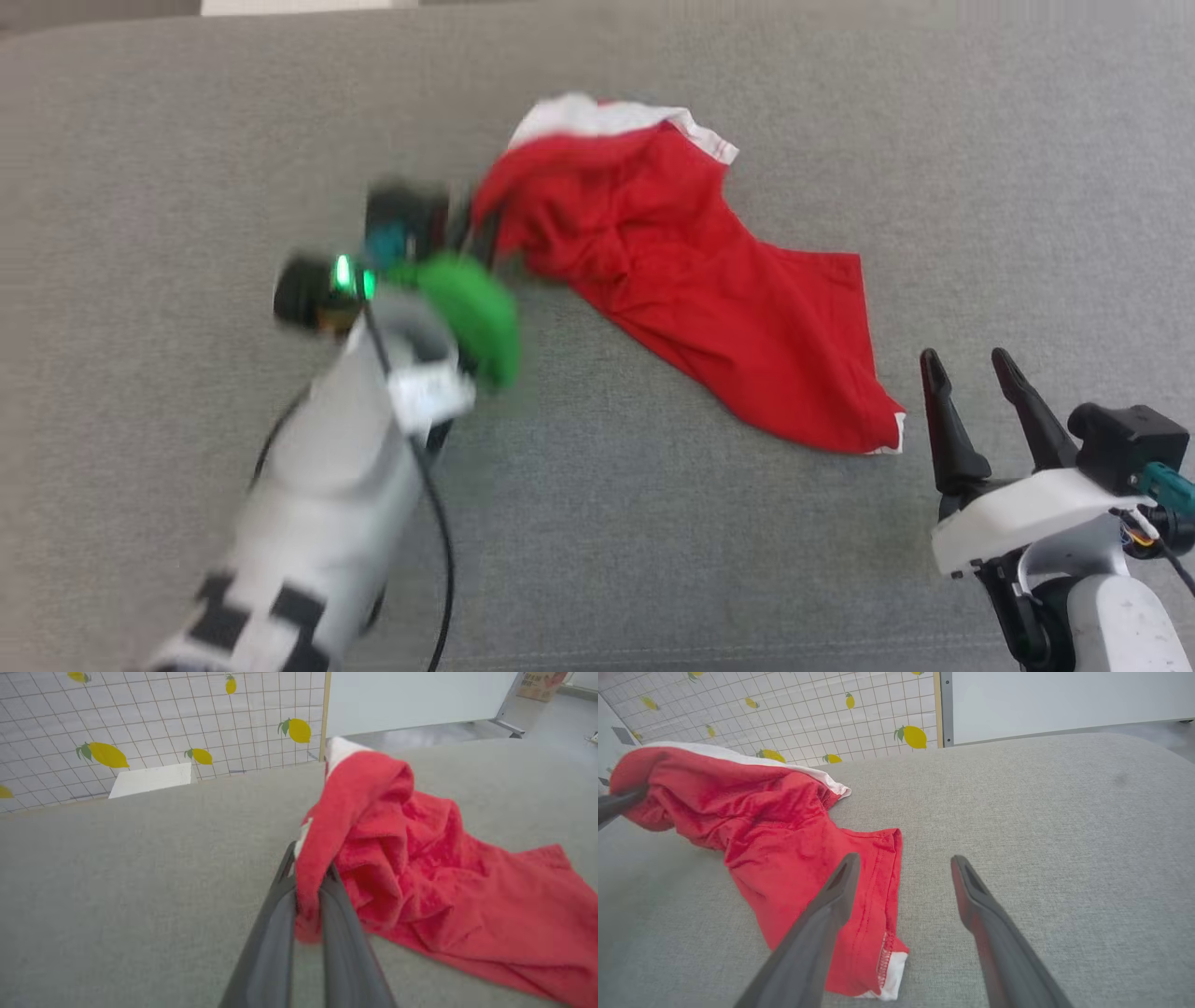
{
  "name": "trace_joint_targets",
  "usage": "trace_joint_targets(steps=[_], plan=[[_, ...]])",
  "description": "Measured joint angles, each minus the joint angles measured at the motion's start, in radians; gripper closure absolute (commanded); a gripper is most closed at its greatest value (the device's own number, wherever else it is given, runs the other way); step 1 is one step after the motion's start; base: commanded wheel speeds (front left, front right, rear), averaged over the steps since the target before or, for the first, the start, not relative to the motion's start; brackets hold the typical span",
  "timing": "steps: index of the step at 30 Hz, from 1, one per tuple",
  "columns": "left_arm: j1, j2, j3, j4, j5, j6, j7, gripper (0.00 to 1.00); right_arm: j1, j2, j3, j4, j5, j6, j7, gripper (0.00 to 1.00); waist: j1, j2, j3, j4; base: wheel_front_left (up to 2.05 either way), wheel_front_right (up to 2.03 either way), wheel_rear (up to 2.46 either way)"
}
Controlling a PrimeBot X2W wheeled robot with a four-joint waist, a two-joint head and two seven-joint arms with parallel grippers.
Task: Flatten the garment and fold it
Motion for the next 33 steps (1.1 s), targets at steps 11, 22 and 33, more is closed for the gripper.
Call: trace_joint_targets(steps=[11, 22, 33], plan=[[0.395, 0.104, -0.078, -0.162, -0.043, -0.019, 0.213, 0.78, 0.040, 0.000, -0.005, -0.033, -0.010, 0.000, 0.037, 0.00, -0.0001, 0.0000, -0.084, 0.056, 0.00, 0.00, 0.00], [0.535, 0.125, 0.051, -0.439, -0.146, 0.070, 0.122, 0.00, 0.057, 0.000, 0.002, -0.067, -0.022, 0.000, 0.057, 0.00, -0.0001, 0.0000, -0.131, 0.096, 0.00, 0.00, 0.00], [0.583, 0.039, 0.296, -0.685, -0.142, 0.113, -0.050, 0.00, -0.179, -0.001, 0.080, -0.021, -0.052, 0.000, 0.116, 0.00, -0.0001, 0.0000, -0.091, 0.132, 0.00, 0.00, 0.00]])
